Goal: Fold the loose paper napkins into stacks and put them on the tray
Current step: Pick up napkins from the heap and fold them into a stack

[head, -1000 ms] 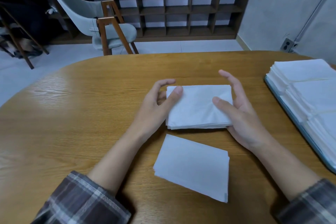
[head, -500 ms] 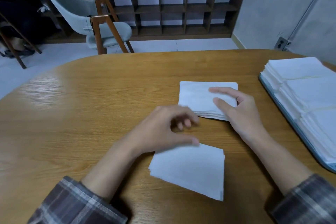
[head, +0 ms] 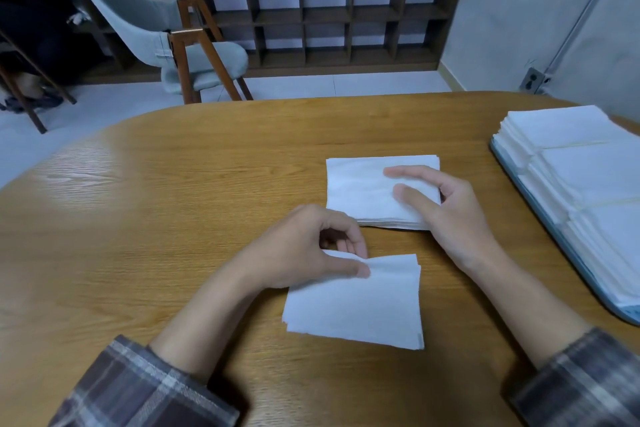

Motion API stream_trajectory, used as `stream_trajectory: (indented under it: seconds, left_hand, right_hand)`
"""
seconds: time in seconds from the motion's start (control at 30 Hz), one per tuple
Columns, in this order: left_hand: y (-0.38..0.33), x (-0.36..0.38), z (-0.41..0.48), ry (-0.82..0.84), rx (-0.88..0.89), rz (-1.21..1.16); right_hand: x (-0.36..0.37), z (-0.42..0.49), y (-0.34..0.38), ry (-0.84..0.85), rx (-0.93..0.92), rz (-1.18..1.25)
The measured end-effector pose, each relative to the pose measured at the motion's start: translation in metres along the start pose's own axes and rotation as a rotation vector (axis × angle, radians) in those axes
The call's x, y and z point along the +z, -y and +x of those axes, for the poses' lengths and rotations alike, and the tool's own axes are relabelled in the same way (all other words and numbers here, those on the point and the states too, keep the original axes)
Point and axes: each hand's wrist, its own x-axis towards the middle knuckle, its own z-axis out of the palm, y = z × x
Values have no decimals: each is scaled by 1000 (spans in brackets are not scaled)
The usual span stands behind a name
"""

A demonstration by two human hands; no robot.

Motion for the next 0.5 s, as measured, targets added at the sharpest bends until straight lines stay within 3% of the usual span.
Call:
stream_trajectory:
  seconds: [0.23, 0.5]
  left_hand:
    - [2, -3, 0, -28, -21, 7]
    - [5, -3, 2, -82, 122, 84]
  right_hand:
    - [1, -1, 2, 41, 29, 20]
    - [2, -1, 4, 51, 45, 14]
